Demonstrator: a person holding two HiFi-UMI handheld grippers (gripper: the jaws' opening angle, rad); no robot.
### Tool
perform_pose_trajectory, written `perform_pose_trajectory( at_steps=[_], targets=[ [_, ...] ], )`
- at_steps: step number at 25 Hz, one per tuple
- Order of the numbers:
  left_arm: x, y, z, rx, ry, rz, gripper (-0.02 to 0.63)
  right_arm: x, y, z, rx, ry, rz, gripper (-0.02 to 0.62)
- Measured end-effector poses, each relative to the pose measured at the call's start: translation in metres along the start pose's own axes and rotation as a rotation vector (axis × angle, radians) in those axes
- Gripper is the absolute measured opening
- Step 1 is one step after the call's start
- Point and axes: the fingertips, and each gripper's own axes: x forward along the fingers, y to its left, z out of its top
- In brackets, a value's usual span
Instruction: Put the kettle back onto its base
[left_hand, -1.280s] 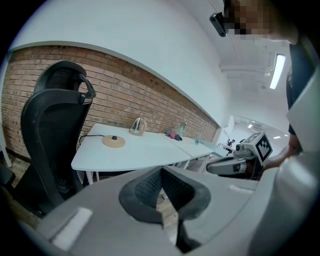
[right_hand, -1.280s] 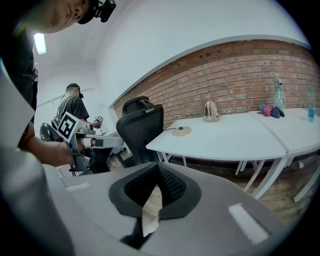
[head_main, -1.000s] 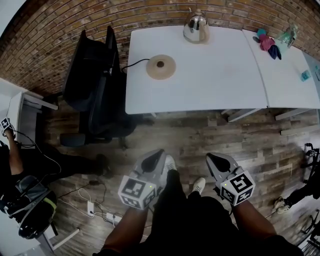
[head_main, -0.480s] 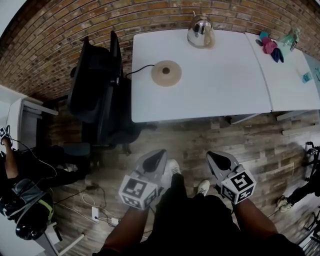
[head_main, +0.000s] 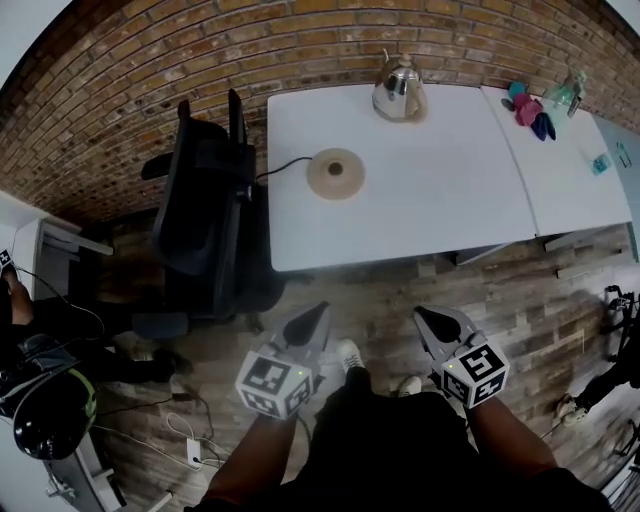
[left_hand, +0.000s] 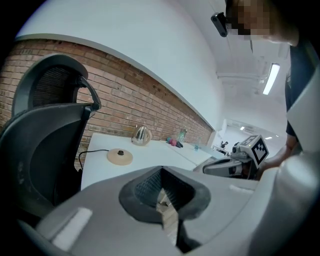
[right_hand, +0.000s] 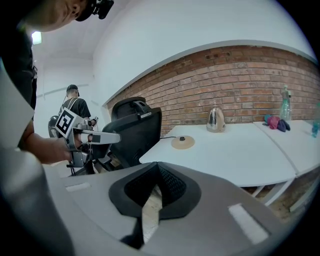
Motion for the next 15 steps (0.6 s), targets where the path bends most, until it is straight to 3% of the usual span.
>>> perform_pose_trajectory(
  at_steps=[15],
  targets=[
    [-0.002,0.017,0.017,0.027,-0.012,-0.031,0.000,0.009,0.004,0.040,-0.027,-0.076,-0.042,0.026]
  ],
)
